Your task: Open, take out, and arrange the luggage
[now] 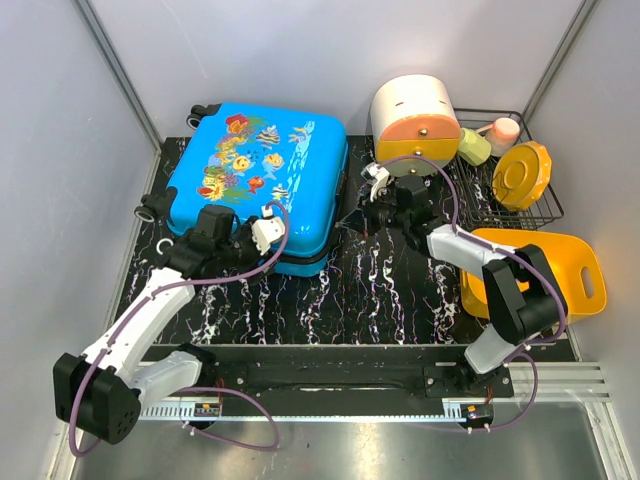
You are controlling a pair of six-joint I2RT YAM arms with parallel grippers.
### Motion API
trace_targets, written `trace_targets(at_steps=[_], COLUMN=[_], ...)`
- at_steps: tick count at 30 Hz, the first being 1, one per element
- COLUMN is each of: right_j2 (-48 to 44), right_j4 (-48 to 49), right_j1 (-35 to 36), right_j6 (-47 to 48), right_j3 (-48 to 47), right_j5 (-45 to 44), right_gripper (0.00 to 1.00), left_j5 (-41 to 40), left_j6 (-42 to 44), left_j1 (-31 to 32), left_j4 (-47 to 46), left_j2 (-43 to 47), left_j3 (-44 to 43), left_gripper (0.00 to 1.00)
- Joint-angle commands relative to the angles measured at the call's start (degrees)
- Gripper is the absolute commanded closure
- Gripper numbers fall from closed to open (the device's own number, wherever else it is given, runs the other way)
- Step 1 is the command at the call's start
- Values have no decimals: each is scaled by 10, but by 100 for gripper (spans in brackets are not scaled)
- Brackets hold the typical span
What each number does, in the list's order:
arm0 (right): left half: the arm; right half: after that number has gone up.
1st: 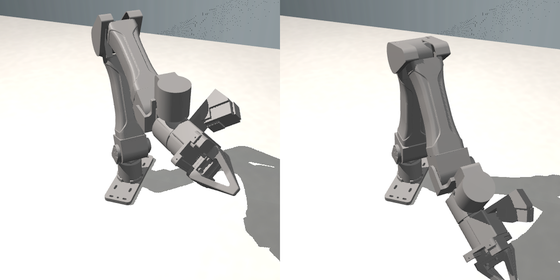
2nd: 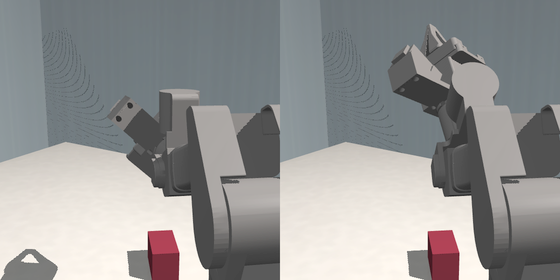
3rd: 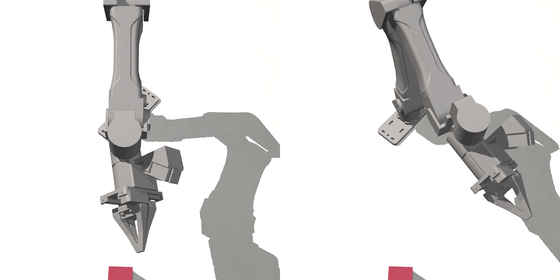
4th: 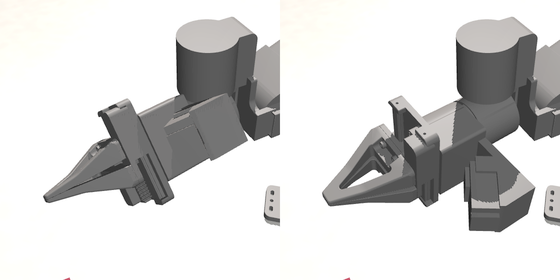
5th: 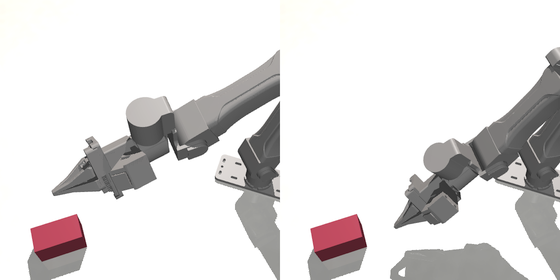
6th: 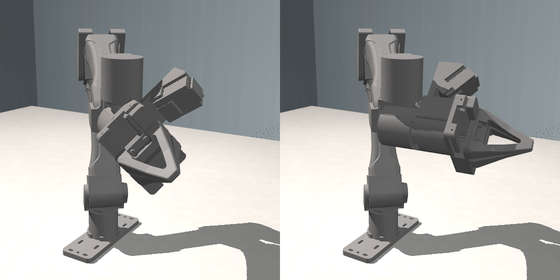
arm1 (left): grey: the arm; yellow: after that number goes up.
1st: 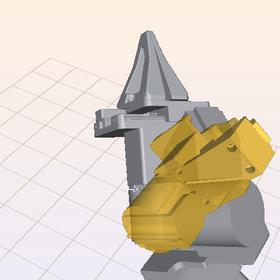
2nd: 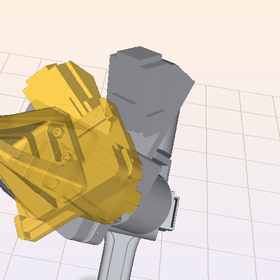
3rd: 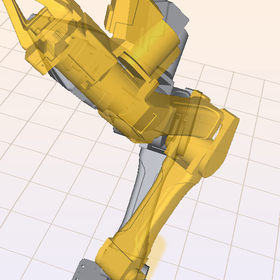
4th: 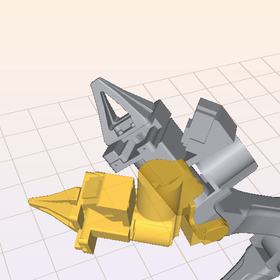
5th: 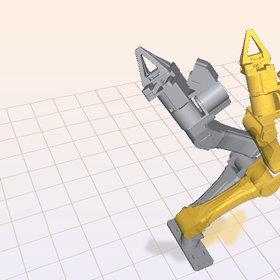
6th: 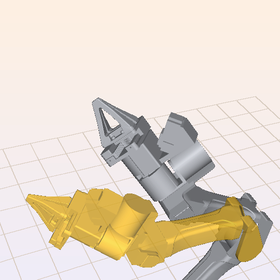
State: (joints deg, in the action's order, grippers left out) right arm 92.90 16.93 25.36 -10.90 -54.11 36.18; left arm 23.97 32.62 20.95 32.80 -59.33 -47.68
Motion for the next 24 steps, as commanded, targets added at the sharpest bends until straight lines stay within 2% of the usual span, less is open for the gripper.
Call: trace_targets(at_steps=[1, 4, 13, 21, 22, 24], right_j2=[-52, -36, 39, 48, 45, 44], right_j4=[-34, -58, -76, -119, -124, -140], right_j1=[-6, -8, -8, -8, -8, -9], right_j6=[138, 183, 220, 293, 299, 315], right_j3=[-37, -45, -97, -92, -89, -88], right_j5=[88, 107, 131, 125, 122, 115], right_gripper=[100, 100, 100, 100, 99, 90], left_j5=[-7, 0, 2, 6, 6, 7], left_j6=[36, 33, 21, 17, 18, 21], left_j1=[-4, -5, -4, -4, -4, -4], left_j4=[-133, -135, -140, -141, -141, -142], left_j2=[-1, -5, -14, -18, -18, -18], left_j3=[-38, -35, -40, -44, -44, -44], left_gripper=[31, 31, 31, 31, 30, 30])
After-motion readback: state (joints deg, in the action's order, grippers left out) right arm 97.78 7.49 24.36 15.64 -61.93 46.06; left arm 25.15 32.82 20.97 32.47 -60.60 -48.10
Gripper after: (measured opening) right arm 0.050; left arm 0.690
